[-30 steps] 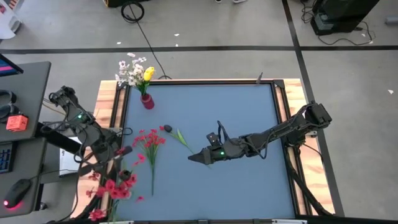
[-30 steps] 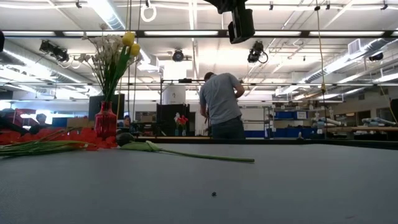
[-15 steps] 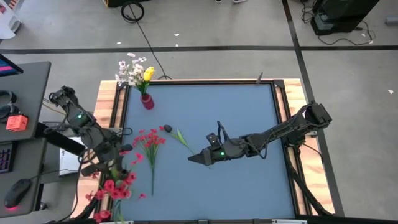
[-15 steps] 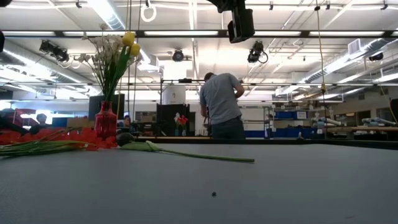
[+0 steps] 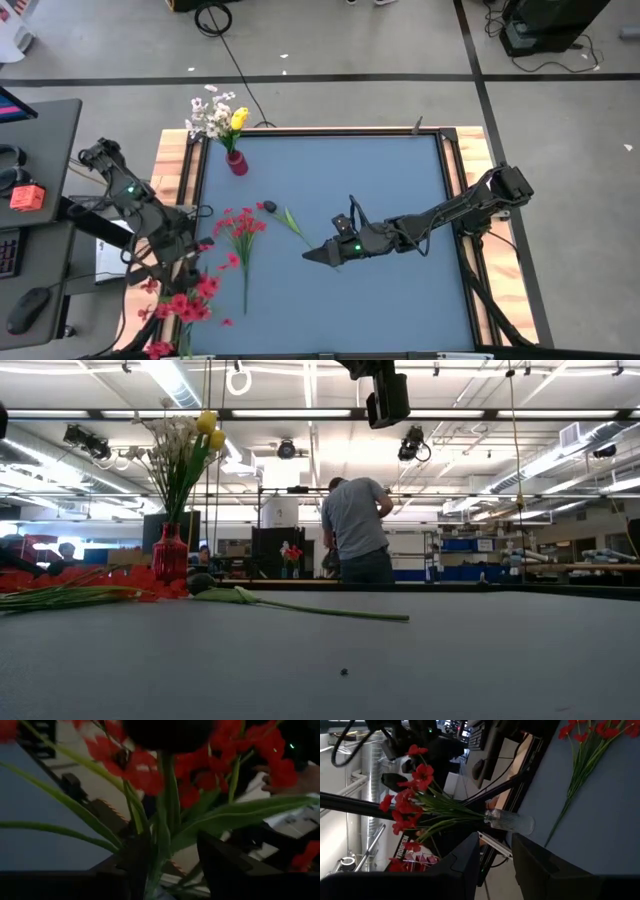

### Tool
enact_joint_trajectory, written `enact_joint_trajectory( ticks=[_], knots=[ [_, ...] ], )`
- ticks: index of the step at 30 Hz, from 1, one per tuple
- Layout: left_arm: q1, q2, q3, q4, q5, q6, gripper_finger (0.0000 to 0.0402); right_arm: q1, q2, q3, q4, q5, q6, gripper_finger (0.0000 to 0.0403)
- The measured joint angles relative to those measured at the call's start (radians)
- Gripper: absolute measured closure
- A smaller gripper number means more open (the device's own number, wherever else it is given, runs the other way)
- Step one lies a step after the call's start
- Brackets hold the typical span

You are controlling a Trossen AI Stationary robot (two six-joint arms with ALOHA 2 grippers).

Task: Sort flowers into vase by color
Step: Put the right black tulip into the transparent vase, then put the red flowers into the transparent vase

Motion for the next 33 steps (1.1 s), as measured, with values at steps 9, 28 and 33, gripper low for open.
enact_joint_trajectory(
  ticks=[9, 28, 33],
  knots=[
    [0.0, 0.005, 0.0, -0.045, 0.113, -0.04, 0.0235, 0.001, 0.0, 0.0, 0.0, 0.0, 0.0, 0.028],
    [0.008, -0.117, 0.0, -0.397, -0.253, -0.214, 0.0321, -0.015, 0.0, 0.0, -0.252, -0.001, 0.059, 0.028],
    [0.044, -0.145, 0.004, -0.471, -0.389, -0.371, 0.0339, -0.076, 0.0, 0.0, -0.348, -0.049, -0.032, 0.0281]
  ],
)
